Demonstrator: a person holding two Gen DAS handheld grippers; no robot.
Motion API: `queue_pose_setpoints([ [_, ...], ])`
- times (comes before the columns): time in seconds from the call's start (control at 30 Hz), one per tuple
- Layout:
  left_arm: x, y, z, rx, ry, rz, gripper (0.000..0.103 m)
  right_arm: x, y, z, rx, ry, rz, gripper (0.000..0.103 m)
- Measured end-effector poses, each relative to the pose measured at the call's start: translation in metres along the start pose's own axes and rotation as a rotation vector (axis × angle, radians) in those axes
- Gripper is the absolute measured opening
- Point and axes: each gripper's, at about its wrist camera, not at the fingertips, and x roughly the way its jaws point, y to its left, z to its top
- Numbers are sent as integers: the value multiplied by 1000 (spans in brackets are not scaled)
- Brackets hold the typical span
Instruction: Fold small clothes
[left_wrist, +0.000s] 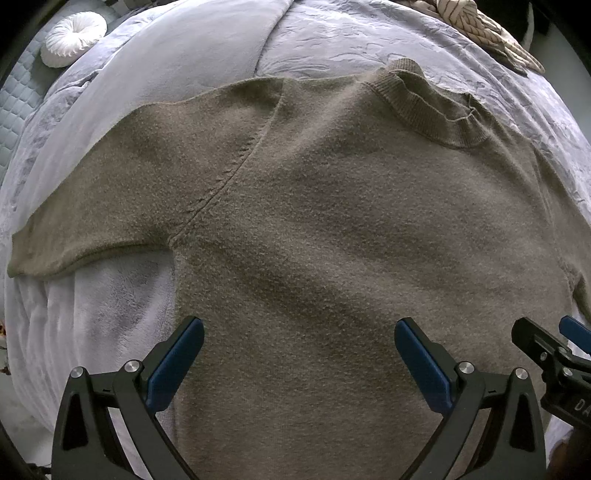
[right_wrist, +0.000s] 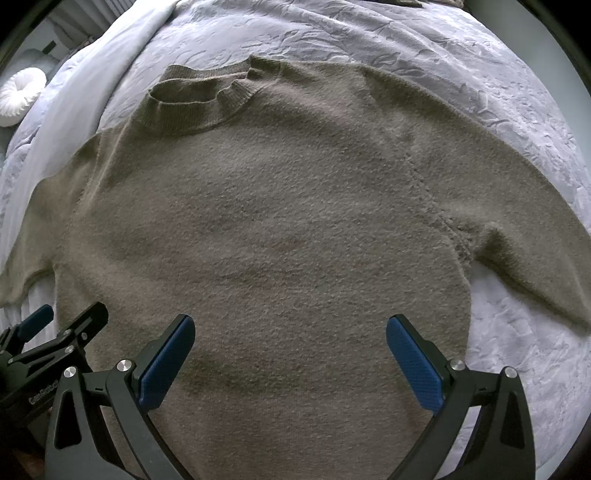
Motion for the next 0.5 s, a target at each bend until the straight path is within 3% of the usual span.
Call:
queue_pose_setpoints([
  [0.5,0,0,2,-3,0,1,103,-1,1,4,-5,-14,3,103],
])
